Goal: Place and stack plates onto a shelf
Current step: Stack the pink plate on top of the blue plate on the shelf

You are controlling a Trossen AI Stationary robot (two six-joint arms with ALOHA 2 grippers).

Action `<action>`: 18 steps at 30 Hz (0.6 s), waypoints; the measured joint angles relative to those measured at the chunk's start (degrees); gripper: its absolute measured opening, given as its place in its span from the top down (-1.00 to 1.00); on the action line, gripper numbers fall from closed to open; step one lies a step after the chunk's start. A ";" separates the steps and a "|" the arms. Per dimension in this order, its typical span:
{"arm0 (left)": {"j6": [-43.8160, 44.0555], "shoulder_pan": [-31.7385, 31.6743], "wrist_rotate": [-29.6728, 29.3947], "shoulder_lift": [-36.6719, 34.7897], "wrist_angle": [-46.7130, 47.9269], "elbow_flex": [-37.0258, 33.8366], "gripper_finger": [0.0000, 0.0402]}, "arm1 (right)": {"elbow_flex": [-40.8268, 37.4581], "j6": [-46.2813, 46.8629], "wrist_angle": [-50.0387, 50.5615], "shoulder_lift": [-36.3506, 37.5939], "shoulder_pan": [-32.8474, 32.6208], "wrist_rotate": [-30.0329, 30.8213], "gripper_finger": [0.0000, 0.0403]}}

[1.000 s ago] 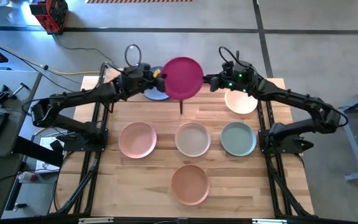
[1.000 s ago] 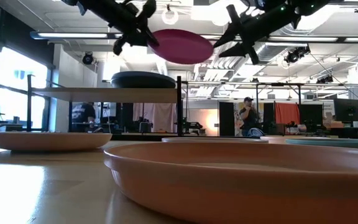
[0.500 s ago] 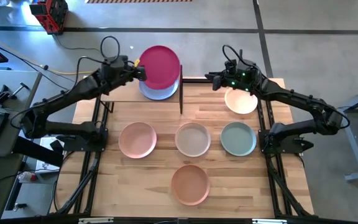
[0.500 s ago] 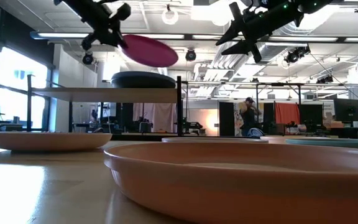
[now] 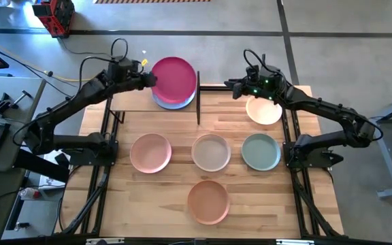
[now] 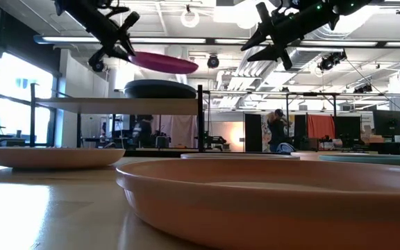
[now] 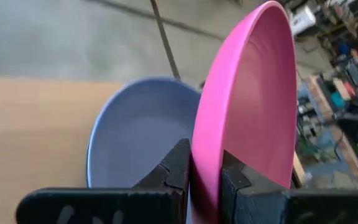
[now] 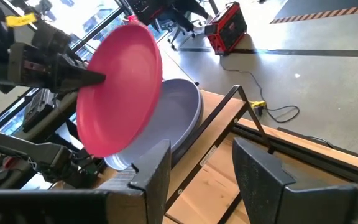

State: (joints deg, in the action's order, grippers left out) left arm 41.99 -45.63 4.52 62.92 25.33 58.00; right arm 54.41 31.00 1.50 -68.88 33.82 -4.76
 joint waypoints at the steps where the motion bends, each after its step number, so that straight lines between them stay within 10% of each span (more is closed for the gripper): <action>1: 0.00 -0.32 0.88 0.04 0.95 0.00 0.88 | 0.00 0.00 0.01 0.00 0.00 -0.04 0.24; 18: -0.54 -1.24 0.91 2.44 3.95 0.00 0.87 | -0.02 -0.61 0.02 -0.02 0.00 -0.21 0.24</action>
State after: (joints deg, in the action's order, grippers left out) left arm 41.45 -46.87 5.43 65.35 29.28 58.00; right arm 54.39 30.39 1.52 -68.90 33.82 -4.97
